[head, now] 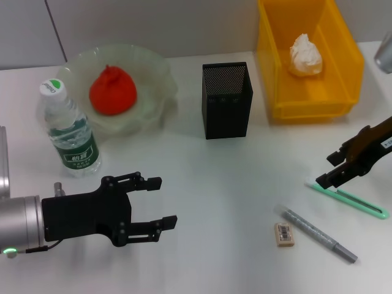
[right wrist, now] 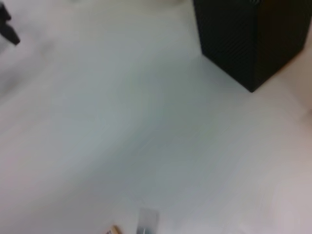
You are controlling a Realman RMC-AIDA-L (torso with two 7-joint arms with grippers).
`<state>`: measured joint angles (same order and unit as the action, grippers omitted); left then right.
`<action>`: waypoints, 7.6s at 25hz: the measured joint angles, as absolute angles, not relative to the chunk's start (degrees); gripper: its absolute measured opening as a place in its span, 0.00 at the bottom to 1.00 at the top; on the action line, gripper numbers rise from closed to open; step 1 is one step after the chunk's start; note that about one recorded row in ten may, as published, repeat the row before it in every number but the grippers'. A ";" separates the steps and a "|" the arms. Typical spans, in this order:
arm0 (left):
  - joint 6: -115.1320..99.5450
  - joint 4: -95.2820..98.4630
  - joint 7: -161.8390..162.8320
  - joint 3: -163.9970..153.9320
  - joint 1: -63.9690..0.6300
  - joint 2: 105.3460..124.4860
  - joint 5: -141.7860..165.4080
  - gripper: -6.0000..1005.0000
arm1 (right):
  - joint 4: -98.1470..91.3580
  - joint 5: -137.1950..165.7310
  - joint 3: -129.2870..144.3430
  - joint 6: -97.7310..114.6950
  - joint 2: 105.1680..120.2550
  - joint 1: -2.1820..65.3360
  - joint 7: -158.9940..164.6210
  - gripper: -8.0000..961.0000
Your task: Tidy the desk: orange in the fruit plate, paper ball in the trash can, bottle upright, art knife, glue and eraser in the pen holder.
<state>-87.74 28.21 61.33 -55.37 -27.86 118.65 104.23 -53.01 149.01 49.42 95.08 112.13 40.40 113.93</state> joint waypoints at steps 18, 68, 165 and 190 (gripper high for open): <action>-87.07 28.21 61.61 -55.37 -27.86 118.56 103.62 0.80 | -54.34 164.04 58.74 92.12 118.75 46.43 120.28 0.73; -86.65 28.21 61.53 -54.58 -27.86 118.48 103.53 0.80 | -53.44 164.37 64.86 88.68 119.00 46.03 123.93 0.39; -87.19 28.56 61.46 -53.79 -27.86 118.30 102.74 0.80 | -51.24 164.43 65.56 86.83 119.00 45.97 123.82 0.21; -87.37 28.74 61.50 -53.61 -27.88 118.21 102.03 0.80 | -58.68 154.35 61.17 88.88 117.99 44.93 122.33 0.21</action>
<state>-87.37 28.74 61.50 -53.61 -27.88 118.21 102.03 -58.68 154.35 61.17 88.88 117.99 44.93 122.33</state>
